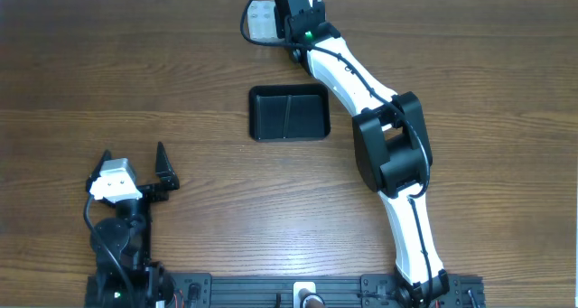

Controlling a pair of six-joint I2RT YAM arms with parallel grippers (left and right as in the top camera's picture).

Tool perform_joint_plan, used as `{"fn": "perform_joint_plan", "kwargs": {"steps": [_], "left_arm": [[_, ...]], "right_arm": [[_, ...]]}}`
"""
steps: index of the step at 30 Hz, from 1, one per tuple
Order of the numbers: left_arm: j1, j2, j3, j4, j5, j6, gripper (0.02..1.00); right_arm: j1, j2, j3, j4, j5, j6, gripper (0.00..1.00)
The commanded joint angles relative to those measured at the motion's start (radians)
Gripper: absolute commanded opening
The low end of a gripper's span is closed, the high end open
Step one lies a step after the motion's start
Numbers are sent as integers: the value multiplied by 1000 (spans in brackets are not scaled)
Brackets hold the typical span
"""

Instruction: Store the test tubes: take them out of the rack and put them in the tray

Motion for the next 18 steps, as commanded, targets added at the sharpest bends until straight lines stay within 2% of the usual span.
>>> {"fn": "perform_joint_plan", "kwargs": {"steps": [1,9,12,18], "left_arm": [[7,-7,-4,2,5,11,998],[7,-7,-4,2,5,11,996],[7,-7,-4,2,5,11,998],[7,-7,-4,2,5,11,998]], "right_arm": [[6,10,24,3,9,-5,305],[6,-35,24,-10,8,-5,283],[6,-66,24,-17,9,-5,224],[6,-126,24,-17,9,-5,224]]}}
